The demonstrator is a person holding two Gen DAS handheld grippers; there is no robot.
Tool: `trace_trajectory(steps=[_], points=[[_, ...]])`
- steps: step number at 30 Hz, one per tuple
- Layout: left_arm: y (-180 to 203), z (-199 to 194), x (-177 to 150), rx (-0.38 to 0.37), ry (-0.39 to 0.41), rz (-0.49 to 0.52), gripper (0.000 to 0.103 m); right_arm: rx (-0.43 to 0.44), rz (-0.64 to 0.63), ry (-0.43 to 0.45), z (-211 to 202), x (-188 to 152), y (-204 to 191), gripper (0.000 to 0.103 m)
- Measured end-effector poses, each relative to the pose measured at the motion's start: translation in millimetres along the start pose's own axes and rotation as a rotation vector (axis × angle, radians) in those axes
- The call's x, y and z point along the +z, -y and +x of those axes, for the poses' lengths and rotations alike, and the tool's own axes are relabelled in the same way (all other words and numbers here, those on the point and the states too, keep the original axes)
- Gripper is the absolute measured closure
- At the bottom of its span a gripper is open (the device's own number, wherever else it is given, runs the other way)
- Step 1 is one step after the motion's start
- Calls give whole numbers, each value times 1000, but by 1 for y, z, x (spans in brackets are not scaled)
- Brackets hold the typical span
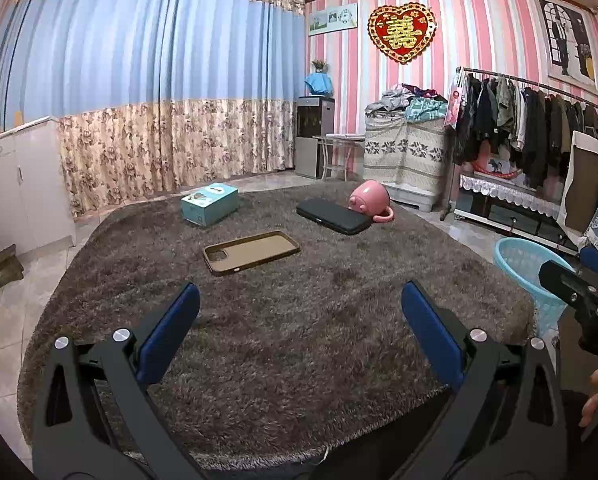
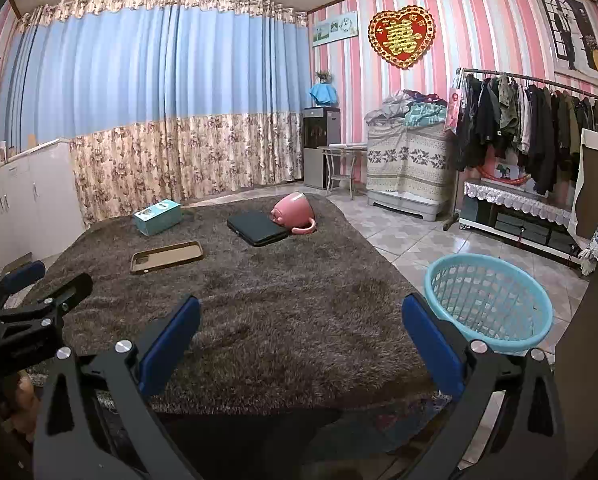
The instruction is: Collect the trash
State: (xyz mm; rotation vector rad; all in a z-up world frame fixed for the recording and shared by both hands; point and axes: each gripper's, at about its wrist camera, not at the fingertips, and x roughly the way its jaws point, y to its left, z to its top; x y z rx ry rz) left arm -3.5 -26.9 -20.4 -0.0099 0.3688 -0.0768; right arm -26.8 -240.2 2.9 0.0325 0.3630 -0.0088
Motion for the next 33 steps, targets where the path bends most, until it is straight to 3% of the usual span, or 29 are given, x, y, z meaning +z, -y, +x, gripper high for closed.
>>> trace_trajectory(steps=[33], points=[[-4,-13,12,2,31,2,5,-6,-5,18,-3,4,0,4]])
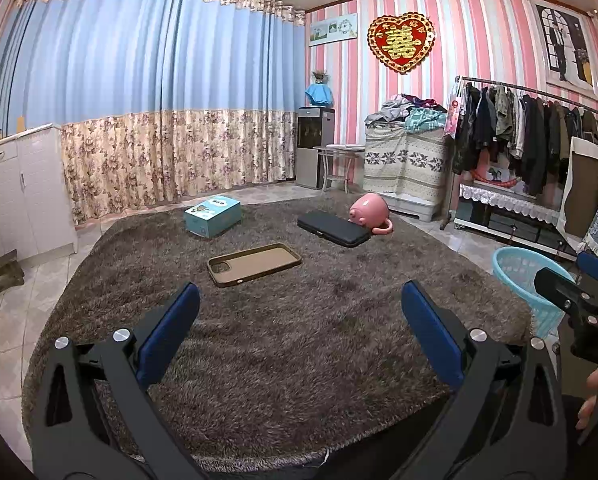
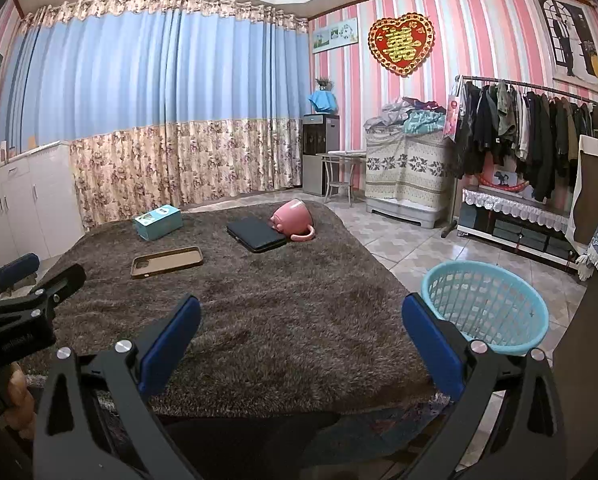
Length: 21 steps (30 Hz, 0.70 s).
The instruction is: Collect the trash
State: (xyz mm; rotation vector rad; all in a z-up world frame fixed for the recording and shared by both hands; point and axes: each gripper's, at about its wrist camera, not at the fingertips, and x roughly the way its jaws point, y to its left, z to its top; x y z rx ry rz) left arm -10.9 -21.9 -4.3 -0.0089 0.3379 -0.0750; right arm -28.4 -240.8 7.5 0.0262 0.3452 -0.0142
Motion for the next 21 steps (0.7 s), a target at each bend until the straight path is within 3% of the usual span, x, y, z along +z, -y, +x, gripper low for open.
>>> trace_trajectory(steps=[21], points=[[1,-3,1,2,4,6,5,0,0,1,1,-2,-1,4]])
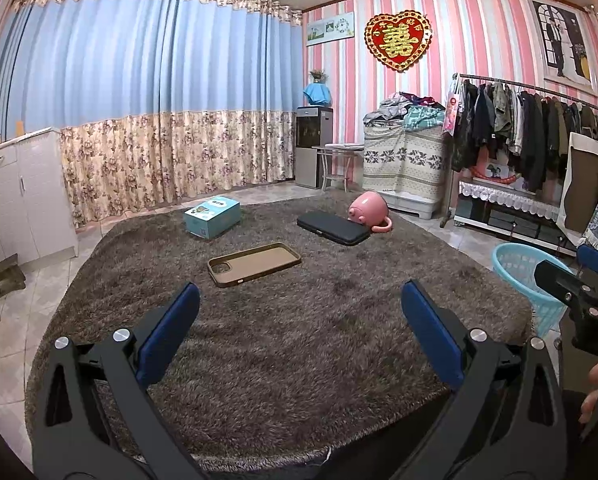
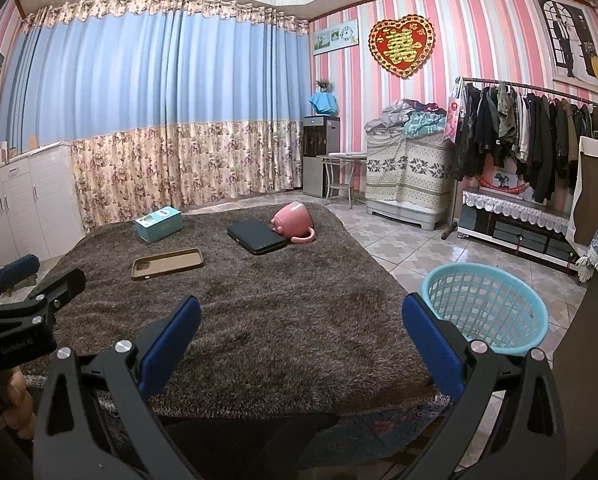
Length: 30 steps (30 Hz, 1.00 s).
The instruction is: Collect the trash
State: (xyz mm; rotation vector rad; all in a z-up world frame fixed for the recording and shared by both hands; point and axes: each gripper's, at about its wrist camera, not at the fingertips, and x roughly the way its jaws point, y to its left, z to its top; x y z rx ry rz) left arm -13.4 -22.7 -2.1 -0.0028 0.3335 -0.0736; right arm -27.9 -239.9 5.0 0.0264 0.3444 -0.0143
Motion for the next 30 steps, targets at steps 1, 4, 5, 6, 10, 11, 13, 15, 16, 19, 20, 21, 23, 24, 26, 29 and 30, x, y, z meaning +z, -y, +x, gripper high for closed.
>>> trace_trajectory(steps=[1,4,5,6,10,11,13,15,16,19,20,21,23,24,26,29,30], points=[[0,0,0,0,0,-1,5,0,-1,1,0,0,0,4],[0,0,0,-1,0,0,5,1,1,1,1,0,0,4],[0,0,0,-1,0,0,5,2,2,2,1,0,0,4],[0,-1,1,-1,1,-1,5,2,1,3,0,1,0,4],[0,0,0,0,2,0,5,1,1,3,0,0,0,4],[0,-1,1,0,3,0,5,2,2,3,0,0,0,4],[0,-1,1,2,4,2,5,1,1,3,1,0,0,4],[-1,-1,1,0,5,5,5,1,2,3,1,1,1,4],[-1,-1,1,0,6,5,5,2,2,3,1,0,1,4],[-1,-1,2,1,7,7,5,1,1,4,0,-1,0,4],[-1,-1,2,1,7,7,5,2,1,4,0,-1,0,4],[0,-1,2,2,8,8,5,2,1,5,0,-1,0,4],[0,-1,2,2,7,7,5,2,1,4,1,-1,0,4],[0,-1,1,1,6,6,5,2,1,4,1,-1,0,4],[0,-1,1,1,6,7,5,2,3,1,1,-1,0,4],[0,-1,1,2,7,6,5,1,2,3,1,0,0,4],[0,-2,2,2,6,5,5,2,2,4,1,0,0,4]])
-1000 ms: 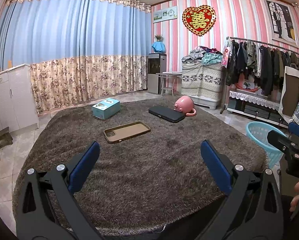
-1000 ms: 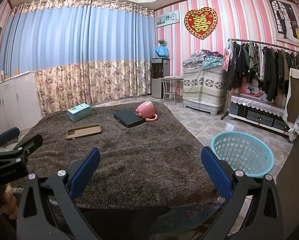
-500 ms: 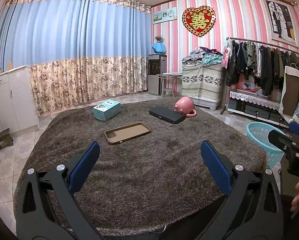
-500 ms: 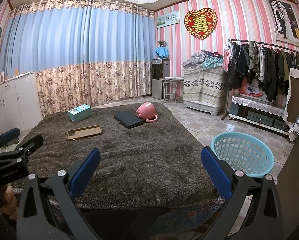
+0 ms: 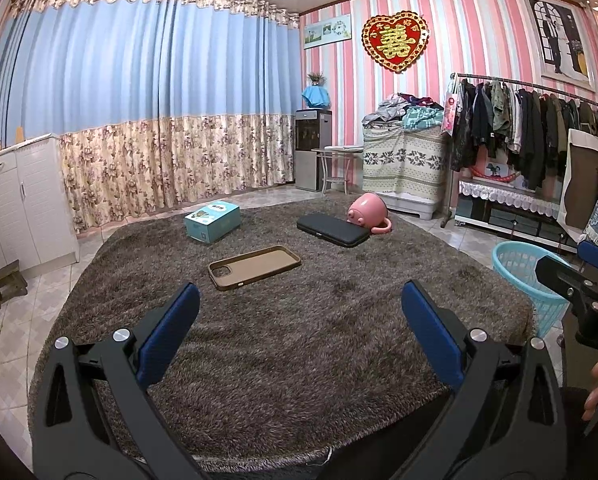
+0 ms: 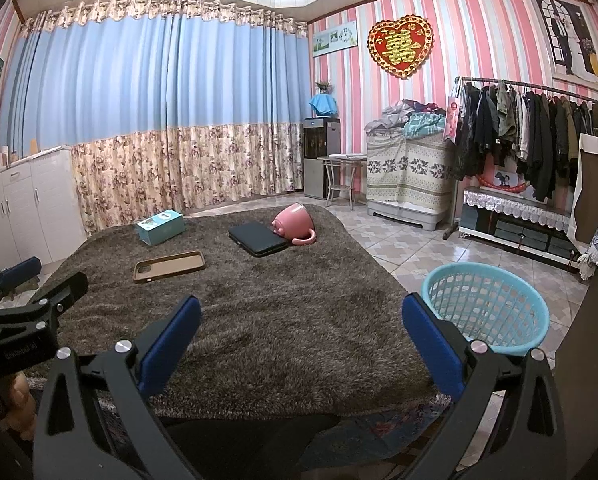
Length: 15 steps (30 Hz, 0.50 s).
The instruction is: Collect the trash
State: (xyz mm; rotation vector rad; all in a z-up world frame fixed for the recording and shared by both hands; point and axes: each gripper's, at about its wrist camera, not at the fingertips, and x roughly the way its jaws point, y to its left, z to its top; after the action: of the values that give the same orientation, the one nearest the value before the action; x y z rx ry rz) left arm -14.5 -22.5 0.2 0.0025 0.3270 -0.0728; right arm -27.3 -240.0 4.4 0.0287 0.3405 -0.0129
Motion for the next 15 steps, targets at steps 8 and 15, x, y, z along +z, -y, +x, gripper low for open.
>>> trace_trajectory(steps=[8,15], points=[[1,0,0,-1,2,5,5,0,0,3,0,1,0,4],[1,0,-1,-2,1,4,5,1,-1,6,2,7,-3,4]])
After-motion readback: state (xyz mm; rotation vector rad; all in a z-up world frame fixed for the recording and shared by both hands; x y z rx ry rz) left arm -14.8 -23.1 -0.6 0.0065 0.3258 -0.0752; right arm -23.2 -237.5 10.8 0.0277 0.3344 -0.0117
